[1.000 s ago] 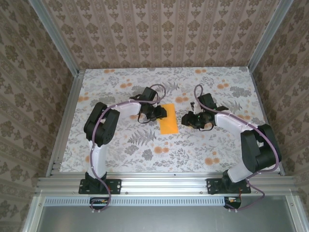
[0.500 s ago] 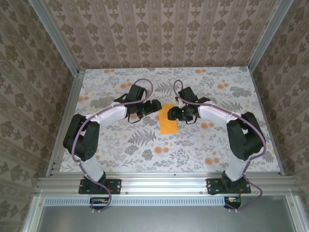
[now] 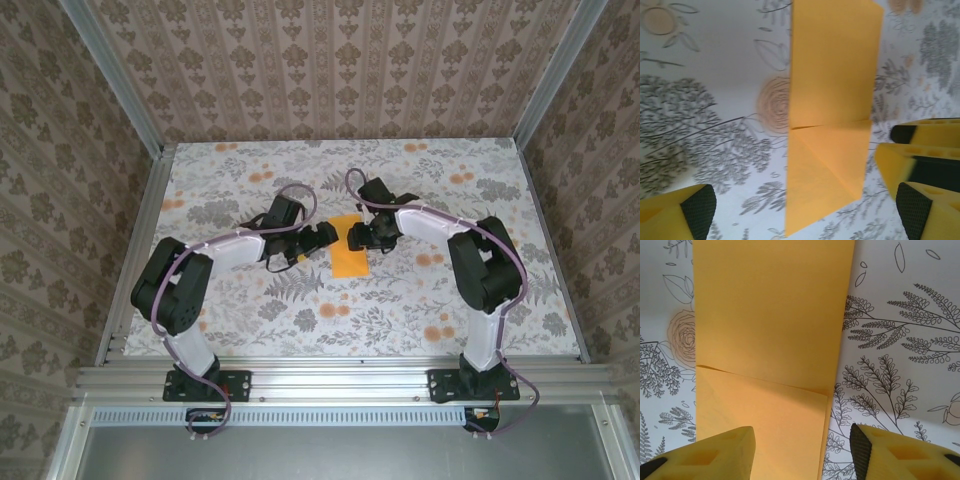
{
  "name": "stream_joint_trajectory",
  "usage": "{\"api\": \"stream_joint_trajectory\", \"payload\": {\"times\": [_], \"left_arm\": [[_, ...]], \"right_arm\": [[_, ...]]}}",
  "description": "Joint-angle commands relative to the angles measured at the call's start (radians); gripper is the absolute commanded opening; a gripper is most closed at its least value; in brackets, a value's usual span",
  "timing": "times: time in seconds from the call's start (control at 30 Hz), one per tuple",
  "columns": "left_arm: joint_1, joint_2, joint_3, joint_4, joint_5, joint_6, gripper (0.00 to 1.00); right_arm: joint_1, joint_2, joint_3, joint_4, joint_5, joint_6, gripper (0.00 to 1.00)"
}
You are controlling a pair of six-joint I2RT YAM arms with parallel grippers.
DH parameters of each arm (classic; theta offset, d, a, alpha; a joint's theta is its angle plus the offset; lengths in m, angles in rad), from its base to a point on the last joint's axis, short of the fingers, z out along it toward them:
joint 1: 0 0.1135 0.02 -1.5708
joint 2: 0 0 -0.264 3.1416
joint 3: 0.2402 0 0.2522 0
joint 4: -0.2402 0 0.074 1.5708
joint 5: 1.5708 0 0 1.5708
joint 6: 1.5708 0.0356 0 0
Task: Fold a paper plane with a square sheet of paper (pick it up from the middle)
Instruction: Turn over the paper at the center of the table.
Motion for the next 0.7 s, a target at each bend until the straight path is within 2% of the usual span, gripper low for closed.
{"api": "stream_joint_trajectory", "payload": {"times": [0.0,0.5,0.67], "left_arm": [[-0.007,0.020,-0.009,0.084,0.049,-0.052,0.93],[-0.034,0.107,0.046,0.077,0.123,-0.086,0.61],[-0.038,0.130,0.057,0.082,0.142,-0.099,0.55]], "right_arm": [[0.001,0.030,0.040,-0.071,0.003,-0.024,0.53],[0.000,0.088,0.062,-0.082,0.026,0.034,0.27],[-0.002,0.105,0.056,-0.084,0.033,0.054,0.21]]}}
